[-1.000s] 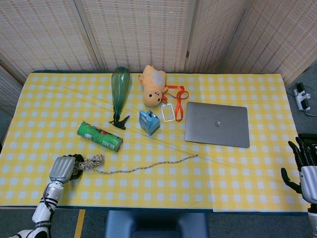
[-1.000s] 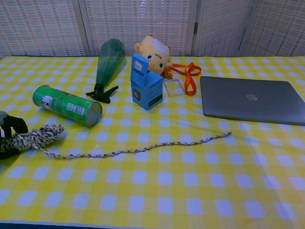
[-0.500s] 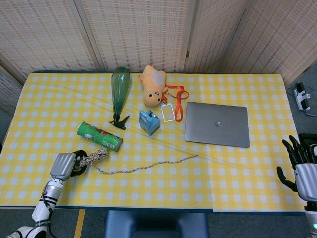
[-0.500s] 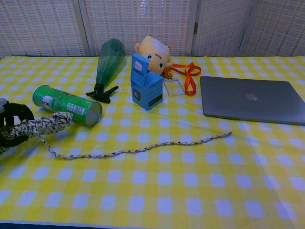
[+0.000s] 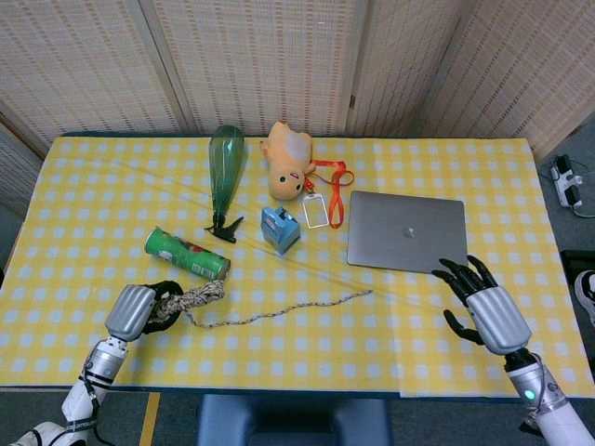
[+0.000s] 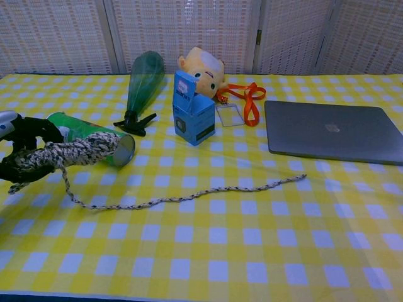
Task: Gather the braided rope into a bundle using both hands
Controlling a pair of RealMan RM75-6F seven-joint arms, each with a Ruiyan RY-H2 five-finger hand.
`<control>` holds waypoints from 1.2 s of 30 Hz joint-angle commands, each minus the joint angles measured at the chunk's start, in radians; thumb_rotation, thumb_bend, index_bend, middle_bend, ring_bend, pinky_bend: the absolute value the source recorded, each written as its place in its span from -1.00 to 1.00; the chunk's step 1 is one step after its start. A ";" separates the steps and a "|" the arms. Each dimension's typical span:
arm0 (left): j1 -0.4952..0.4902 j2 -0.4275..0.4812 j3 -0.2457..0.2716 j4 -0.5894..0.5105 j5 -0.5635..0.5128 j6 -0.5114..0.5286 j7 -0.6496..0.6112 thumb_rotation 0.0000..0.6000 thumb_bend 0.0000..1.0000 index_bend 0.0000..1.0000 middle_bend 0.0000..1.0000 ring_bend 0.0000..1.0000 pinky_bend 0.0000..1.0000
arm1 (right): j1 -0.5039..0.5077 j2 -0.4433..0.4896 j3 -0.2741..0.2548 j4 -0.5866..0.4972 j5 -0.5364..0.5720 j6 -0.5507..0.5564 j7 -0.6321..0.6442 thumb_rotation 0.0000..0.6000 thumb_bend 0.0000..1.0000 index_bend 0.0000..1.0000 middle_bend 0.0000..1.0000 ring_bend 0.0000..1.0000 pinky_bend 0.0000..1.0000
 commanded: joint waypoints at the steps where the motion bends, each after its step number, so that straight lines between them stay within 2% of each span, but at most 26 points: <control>1: -0.006 0.012 0.009 -0.022 0.018 0.009 0.009 1.00 0.32 0.54 0.42 0.35 0.41 | 0.077 -0.059 0.018 -0.032 0.018 -0.098 -0.037 1.00 -0.09 -0.33 -0.69 -0.70 -0.87; 6: -0.007 0.024 0.013 -0.048 0.027 0.017 0.019 1.00 0.32 0.54 0.42 0.35 0.41 | 0.156 -0.135 0.043 -0.021 0.084 -0.215 -0.078 1.00 -0.09 -0.19 -0.69 -0.73 -0.87; 13: -0.005 0.030 0.024 -0.063 0.030 0.019 0.023 1.00 0.31 0.54 0.42 0.35 0.41 | 0.242 -0.278 0.077 0.060 0.214 -0.335 -0.160 1.00 -0.09 -0.16 -0.69 -0.75 -0.87; 24: -0.005 0.025 0.035 -0.055 0.018 0.000 0.020 1.00 0.31 0.54 0.42 0.34 0.41 | 0.329 -0.437 0.091 0.210 0.326 -0.421 -0.234 1.00 -0.09 -0.13 -0.68 -0.75 -0.87; 36: -0.007 0.031 0.039 -0.061 0.006 -0.016 0.025 1.00 0.31 0.53 0.42 0.32 0.41 | 0.362 -0.509 0.064 0.304 0.337 -0.426 -0.267 1.00 -0.09 -0.09 -0.66 -0.75 -0.87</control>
